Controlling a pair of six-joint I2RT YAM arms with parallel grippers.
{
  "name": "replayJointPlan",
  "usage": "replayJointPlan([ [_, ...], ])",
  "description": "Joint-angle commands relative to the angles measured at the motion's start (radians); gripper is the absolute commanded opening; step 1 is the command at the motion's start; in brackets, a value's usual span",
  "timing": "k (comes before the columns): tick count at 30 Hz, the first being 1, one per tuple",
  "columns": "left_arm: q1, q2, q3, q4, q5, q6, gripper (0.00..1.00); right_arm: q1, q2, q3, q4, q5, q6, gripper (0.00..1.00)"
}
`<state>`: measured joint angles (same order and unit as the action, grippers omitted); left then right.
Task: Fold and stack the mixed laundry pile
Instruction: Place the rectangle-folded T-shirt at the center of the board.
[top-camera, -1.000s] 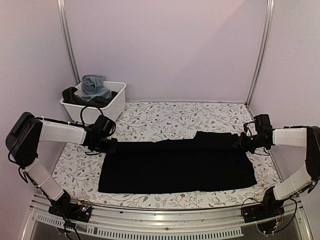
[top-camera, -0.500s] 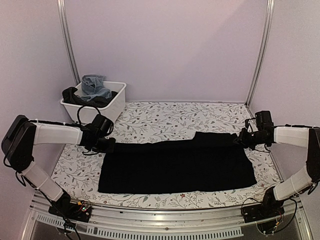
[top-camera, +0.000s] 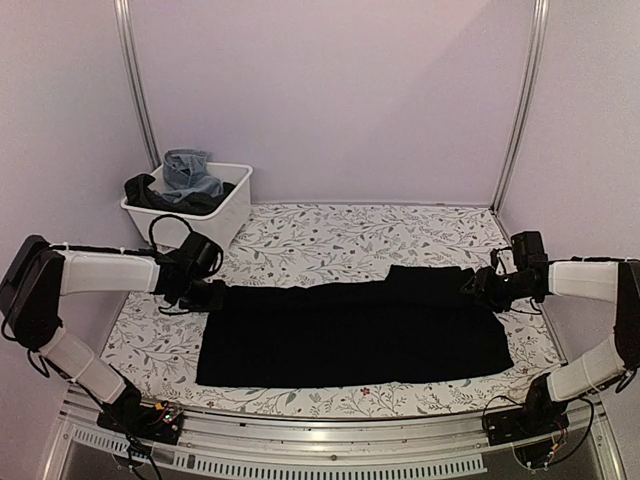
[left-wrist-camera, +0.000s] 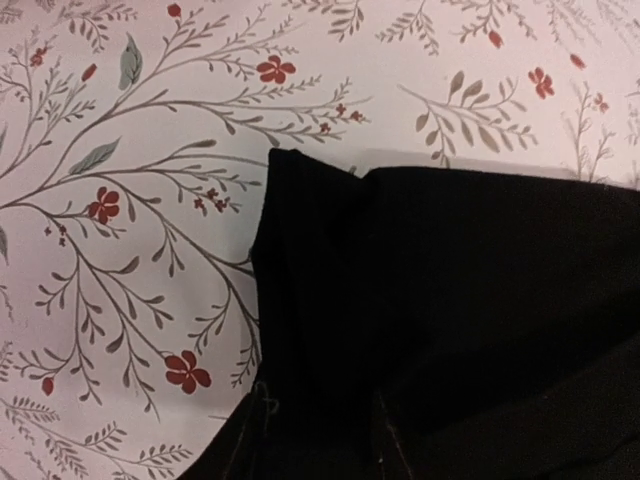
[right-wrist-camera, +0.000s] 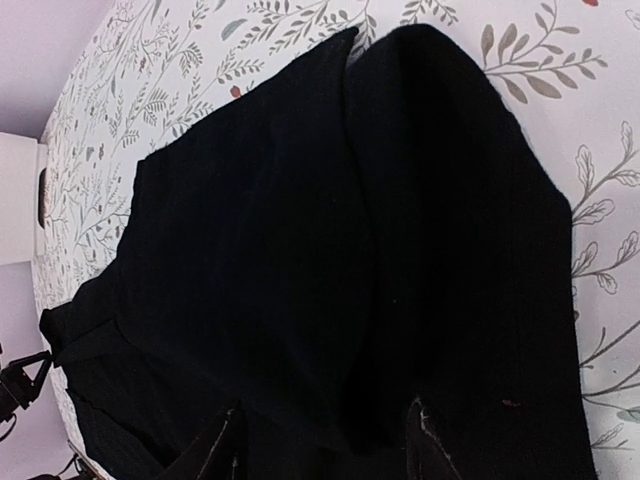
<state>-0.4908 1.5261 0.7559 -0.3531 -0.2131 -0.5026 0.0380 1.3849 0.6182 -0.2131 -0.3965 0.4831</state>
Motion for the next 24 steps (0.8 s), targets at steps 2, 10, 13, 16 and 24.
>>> replayJointPlan([
  [2, 0.003, -0.126, 0.052, 0.005, 0.035, 0.012, 0.41, -0.003, -0.078, 0.101, -0.022, 0.018, -0.050, 0.55],
  [10, 0.005, 0.031, 0.139, 0.105, 0.141, 0.073, 0.41, 0.041, 0.088, 0.209, 0.046, -0.137, -0.113, 0.49],
  [13, 0.000, 0.104, 0.166, 0.143, 0.203, 0.078, 0.41, 0.067, 0.167, 0.225, 0.064, -0.150, -0.109, 0.47],
  [16, -0.004, 0.142, 0.182, 0.148, 0.233, 0.084, 0.41, 0.068, 0.231, 0.210, 0.064, -0.154, -0.103, 0.43],
  [24, -0.046, 0.171, 0.257, 0.219, 0.347, 0.157, 0.44, 0.064, 0.213, 0.119, 0.046, -0.121, -0.104, 0.39],
])
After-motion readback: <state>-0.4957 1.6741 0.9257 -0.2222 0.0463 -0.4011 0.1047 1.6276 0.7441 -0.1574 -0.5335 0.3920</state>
